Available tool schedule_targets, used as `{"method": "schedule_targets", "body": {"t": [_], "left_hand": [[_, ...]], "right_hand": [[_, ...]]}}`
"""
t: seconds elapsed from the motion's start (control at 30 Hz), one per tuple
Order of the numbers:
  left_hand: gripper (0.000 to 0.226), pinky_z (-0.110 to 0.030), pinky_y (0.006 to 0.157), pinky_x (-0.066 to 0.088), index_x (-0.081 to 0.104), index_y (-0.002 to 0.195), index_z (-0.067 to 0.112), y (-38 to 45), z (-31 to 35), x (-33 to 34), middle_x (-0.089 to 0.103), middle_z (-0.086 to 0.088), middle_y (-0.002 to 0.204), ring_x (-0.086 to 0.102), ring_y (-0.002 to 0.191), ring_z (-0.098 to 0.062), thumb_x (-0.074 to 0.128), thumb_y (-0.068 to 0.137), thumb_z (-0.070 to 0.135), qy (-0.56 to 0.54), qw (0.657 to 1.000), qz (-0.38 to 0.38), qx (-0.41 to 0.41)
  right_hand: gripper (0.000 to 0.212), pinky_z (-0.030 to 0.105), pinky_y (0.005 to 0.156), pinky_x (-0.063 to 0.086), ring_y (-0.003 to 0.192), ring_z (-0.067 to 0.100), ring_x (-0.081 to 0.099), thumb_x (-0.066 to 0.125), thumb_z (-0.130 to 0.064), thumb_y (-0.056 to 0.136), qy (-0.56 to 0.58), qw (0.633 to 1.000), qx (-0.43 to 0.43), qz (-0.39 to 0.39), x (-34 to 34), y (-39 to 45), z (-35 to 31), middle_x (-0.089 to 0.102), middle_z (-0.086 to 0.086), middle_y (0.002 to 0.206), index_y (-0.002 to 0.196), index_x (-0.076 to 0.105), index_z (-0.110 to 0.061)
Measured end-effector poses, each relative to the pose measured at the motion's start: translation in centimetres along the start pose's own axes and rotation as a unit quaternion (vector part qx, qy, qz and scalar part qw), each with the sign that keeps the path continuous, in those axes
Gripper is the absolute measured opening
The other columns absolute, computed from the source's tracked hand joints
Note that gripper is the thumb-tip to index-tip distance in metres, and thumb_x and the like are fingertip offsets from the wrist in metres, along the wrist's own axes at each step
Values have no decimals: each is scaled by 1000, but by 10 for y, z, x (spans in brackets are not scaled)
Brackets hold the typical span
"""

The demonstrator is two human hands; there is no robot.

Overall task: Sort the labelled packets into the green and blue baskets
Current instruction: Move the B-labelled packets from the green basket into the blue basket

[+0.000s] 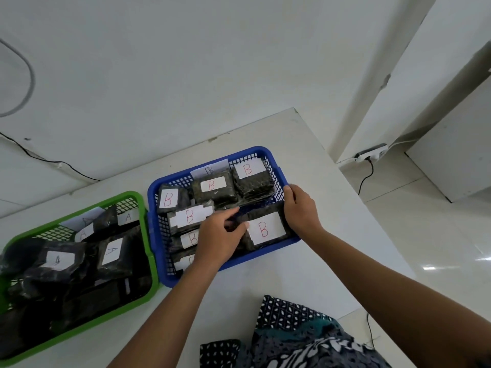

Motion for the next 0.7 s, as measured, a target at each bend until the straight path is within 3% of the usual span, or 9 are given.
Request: {"method": "schedule_targets", "body": {"t": [0.07,0.13,0.27,0.43,0.7], "left_hand": [[44,-15,83,49,65,130,27,-5,-1,-20,65,9,122,61,103,-2,71,89,39,41,997,41,51],[39,-31,97,52,67,128,20,-14,-9,-45,66,3,125,60,115,-11,70,91,33,63,990,92,87],[38,-28,104,44,65,129,12,-51,-46,-94,63,-1,129,54,123,-14,68,94,25,100,973,177,106],[37,-40,106,46,67,127,7,-111,-110,-152,64,-5,127,57,122,-21,69,93,21,158,949,260,84],[39,-38,102,50,68,126,7,-184,-207,-203,63,-3,131,55,126,-21,73,90,21,183,944,273,-5]], "right_hand": [[48,46,103,50,130,22,53,38,-47,104,-53,998,-31,23,-1,-6,-7,51,2,146,148,40,-26],[52,45,112,41,139,21,42,45,-41,103,-113,981,-140,73,1,-17,-31,41,3,155,151,35,-22],[47,44,114,37,141,25,39,54,-33,101,-154,941,-299,46,42,-49,-81,44,6,153,145,45,-18],[44,45,108,44,135,28,48,60,-26,99,-144,894,-420,-57,126,-108,-131,51,11,146,140,55,-12],[40,42,101,49,123,30,58,68,-17,93,-169,805,-541,-175,233,-196,-162,62,11,134,131,63,-7]]}}
Point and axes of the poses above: each hand's wrist, its own y-axis towards the middle knuckle, its own x-axis out of the palm, z = x × y, the point moved 5 cm from there along y, towards the middle knuckle
